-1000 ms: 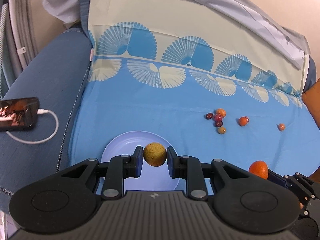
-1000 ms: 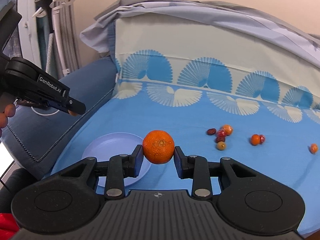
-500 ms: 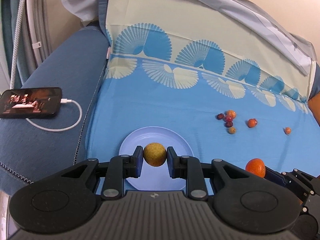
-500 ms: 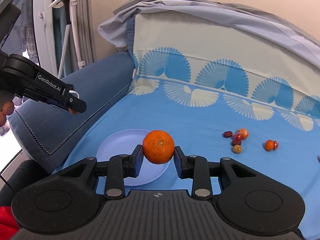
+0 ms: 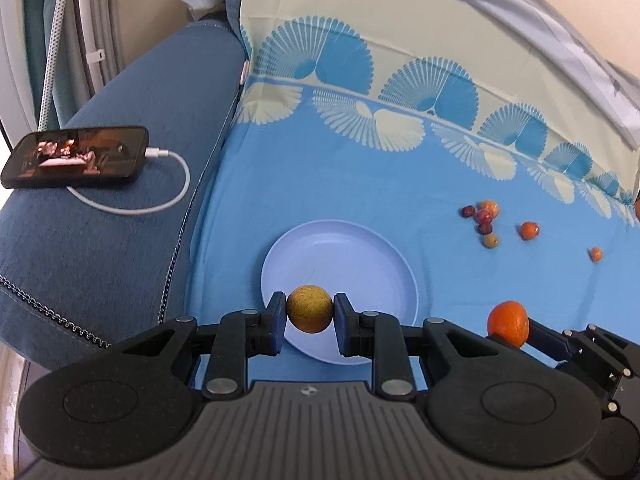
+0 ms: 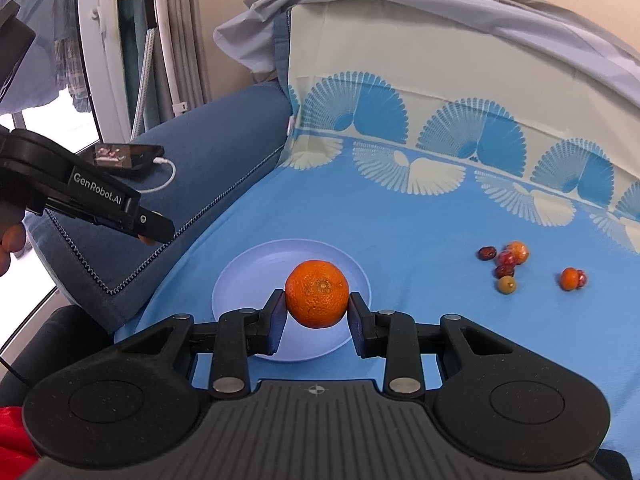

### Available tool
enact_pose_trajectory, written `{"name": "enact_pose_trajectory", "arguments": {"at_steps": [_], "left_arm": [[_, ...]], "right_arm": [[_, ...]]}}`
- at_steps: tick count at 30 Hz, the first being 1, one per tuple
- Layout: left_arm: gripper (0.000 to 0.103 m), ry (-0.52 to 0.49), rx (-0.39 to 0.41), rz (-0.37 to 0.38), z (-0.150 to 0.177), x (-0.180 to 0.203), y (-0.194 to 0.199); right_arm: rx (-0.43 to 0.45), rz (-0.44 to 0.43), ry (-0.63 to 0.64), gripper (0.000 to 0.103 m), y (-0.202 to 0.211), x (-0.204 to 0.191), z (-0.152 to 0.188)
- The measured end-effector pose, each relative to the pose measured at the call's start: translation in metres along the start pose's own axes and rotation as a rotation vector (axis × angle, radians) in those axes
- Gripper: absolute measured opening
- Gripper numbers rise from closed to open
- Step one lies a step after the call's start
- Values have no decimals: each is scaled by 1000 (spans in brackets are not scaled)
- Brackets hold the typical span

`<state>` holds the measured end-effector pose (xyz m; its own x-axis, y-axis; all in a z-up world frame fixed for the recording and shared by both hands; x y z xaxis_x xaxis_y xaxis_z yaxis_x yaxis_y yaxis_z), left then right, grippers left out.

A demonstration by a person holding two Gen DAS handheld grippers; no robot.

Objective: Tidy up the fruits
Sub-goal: 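Carry both fruits over the plate and open both tools to drop them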

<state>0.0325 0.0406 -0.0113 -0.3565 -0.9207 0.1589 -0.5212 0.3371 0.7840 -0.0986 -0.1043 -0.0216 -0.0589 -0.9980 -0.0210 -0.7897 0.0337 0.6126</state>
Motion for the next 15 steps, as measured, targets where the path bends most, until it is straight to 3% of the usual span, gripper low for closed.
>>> {"name": "enact_pose_trajectory", "arguments": {"at_steps": [15], "left_arm": [[27,-42,-119,-65,-3,12,-76]], "right_arm": [[-156,-22,6,35,-83,1,9]]}}
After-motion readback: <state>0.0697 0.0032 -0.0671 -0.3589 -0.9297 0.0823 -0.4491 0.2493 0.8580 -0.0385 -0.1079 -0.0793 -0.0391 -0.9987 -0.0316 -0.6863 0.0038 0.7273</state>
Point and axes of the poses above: each gripper's, at about its wrist camera, not at the fingertips, and y roughly against the way its jaws point, x to its right, z to its underside, the point moved 1 cm from there along -y, roughly the way its jaws point, and after that the axes turned 4 degrees about z, right-handed, at the moved point
